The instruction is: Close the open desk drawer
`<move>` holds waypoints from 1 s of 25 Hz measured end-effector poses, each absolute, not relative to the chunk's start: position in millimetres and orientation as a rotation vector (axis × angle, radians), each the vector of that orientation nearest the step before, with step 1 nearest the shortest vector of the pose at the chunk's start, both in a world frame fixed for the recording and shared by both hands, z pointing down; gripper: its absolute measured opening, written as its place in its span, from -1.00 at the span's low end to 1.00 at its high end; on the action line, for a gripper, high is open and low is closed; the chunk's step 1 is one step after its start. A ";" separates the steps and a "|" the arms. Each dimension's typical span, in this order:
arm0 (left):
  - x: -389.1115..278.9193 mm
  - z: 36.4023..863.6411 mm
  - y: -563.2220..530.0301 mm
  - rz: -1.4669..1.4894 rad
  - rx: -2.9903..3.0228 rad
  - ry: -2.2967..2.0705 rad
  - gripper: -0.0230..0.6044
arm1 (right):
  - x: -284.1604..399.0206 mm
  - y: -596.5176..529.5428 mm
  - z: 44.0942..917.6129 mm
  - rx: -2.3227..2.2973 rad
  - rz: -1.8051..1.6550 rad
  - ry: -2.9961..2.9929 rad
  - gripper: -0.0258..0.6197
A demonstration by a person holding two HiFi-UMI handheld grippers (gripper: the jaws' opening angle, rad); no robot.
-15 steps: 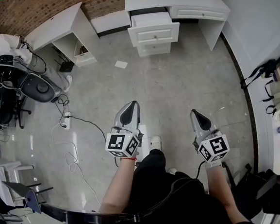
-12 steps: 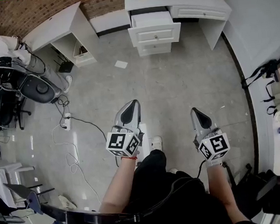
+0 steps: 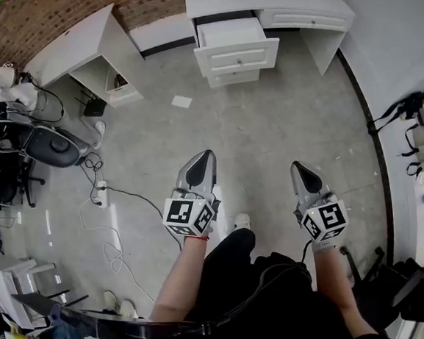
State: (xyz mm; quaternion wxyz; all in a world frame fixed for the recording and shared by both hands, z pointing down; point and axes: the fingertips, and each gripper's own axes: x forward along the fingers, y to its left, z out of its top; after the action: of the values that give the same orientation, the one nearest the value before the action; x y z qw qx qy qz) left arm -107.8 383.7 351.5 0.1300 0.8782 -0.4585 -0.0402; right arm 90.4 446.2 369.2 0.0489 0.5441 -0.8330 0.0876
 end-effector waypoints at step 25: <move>-119.9 358.1 313.6 -0.122 2.529 -1.368 -0.92 | 85.2 354.1 374.6 1.671 0.328 -2.600 -0.92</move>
State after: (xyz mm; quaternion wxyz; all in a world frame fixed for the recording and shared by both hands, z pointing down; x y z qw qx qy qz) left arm -119.9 313.6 358.1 0.1314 0.8712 -0.4712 -0.0419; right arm 85.2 354.1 374.6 0.0167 0.5376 -0.8364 0.1055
